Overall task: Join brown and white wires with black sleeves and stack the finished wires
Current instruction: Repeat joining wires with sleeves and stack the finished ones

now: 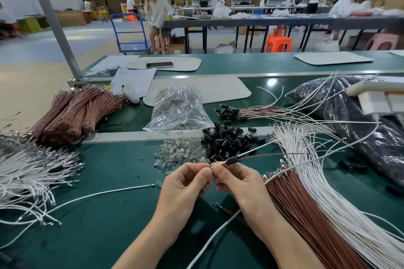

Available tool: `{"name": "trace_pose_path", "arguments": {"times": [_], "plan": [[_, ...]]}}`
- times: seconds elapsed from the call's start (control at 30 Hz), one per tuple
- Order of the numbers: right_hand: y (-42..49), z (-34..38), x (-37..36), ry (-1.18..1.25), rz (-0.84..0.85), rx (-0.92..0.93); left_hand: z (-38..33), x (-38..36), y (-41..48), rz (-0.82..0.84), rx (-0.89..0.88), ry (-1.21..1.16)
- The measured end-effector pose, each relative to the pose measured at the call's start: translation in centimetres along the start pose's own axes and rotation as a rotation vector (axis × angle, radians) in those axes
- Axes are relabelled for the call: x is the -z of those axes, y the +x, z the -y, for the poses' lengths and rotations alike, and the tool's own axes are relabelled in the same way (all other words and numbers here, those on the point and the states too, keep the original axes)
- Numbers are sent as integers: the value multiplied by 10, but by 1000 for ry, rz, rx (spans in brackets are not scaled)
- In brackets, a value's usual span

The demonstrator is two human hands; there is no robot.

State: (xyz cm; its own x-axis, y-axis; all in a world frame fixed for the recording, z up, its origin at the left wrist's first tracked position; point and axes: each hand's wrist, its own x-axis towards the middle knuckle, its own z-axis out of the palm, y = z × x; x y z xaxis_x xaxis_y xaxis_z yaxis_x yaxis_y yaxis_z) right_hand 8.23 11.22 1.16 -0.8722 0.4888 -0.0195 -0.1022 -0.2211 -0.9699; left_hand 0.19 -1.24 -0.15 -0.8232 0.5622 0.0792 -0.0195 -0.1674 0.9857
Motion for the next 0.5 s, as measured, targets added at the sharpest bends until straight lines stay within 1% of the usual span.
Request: {"name": "trace_pose_path", "arguments": {"times": [0.27,0.5], "plan": [[4,-5,-5,196,-32,-44,-3,-4,0,-43,19,-120],[5,-9,-8,238,-54,-43,-1,-9,-1,-75,-6,-108]]}}
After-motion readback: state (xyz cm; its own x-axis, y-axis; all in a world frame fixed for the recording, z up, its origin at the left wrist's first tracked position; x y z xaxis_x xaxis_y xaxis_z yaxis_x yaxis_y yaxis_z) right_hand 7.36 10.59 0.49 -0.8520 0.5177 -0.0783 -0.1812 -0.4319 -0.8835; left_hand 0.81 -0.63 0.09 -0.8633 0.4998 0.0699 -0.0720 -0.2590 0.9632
